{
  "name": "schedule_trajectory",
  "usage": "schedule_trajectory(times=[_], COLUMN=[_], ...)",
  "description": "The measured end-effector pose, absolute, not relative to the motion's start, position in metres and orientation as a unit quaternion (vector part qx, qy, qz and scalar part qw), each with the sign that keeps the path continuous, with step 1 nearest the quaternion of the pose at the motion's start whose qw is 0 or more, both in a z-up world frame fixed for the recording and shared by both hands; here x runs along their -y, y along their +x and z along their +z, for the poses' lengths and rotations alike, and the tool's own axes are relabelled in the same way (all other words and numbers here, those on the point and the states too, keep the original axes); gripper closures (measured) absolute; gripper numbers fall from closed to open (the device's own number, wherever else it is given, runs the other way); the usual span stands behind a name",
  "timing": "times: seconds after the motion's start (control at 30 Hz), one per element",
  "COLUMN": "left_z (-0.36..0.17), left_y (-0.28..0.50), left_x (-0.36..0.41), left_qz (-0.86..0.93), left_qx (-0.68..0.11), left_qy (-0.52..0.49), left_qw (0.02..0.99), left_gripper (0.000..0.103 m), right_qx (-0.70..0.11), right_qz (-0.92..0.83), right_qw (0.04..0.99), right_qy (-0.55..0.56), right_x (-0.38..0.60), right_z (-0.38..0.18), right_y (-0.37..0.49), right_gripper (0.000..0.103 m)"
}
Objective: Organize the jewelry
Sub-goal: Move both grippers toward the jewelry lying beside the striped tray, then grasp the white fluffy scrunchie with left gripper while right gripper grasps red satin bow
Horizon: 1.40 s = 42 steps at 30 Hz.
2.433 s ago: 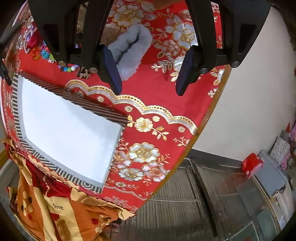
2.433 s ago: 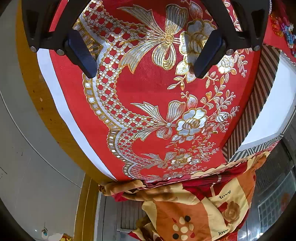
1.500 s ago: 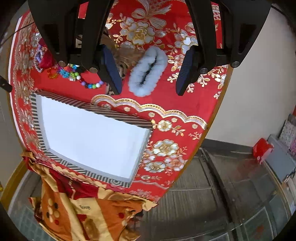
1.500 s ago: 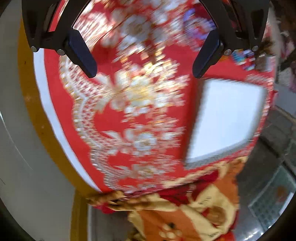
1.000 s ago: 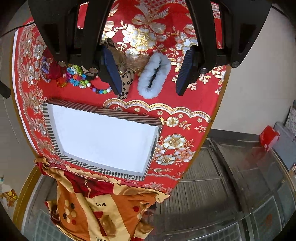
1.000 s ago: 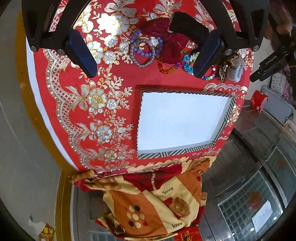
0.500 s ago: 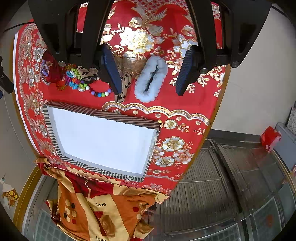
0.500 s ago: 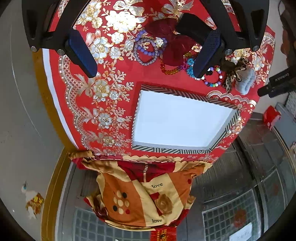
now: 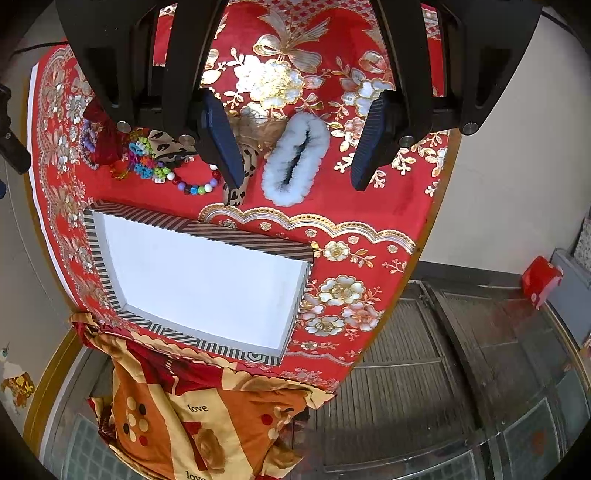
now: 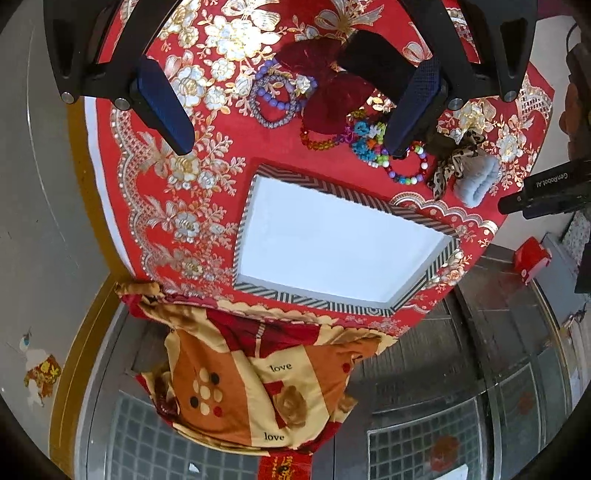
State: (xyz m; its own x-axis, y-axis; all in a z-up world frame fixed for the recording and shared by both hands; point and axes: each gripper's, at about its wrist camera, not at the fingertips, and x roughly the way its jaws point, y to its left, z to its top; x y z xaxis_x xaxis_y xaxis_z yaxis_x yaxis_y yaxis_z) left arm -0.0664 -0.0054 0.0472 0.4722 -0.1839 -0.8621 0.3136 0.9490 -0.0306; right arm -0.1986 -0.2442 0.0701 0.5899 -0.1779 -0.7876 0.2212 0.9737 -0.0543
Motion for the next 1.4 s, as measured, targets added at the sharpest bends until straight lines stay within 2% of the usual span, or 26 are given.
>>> schedule_trajectory(times=[0.47,0.83,1.13,1.4], left_z=[0.047,0.047,0.034,0.025], left_y=[-0.061,-0.056,-0.052,-0.051], left_x=[-0.001,-0.023,-0.05,-0.049], left_qz=[-0.142,-0.137,-0.131,-0.14], left_qx=[-0.499,-0.505,-0.537,-0.559], left_qy=[0.06,0.04,0.009,-0.012], left_qw=[0.852,0.852,0.833,0.817], left_gripper=[0.043,0.043,0.043,0.043], right_qx=[-0.447,-0.436,-0.437,-0.453], right_qz=[-0.083,-0.07,-0.045,-0.042], right_qw=[0.889,0.897,0.895,0.89], right_qy=[0.049,0.02,0.072,0.035], right_x=[0.243,0.233,0.242,0.243], right_z=[0.068,0.069,0.06,0.054], right_y=[-0.198,-0.207,-0.213,-0.22], right_gripper=[0.001,0.004,0.004,0.004])
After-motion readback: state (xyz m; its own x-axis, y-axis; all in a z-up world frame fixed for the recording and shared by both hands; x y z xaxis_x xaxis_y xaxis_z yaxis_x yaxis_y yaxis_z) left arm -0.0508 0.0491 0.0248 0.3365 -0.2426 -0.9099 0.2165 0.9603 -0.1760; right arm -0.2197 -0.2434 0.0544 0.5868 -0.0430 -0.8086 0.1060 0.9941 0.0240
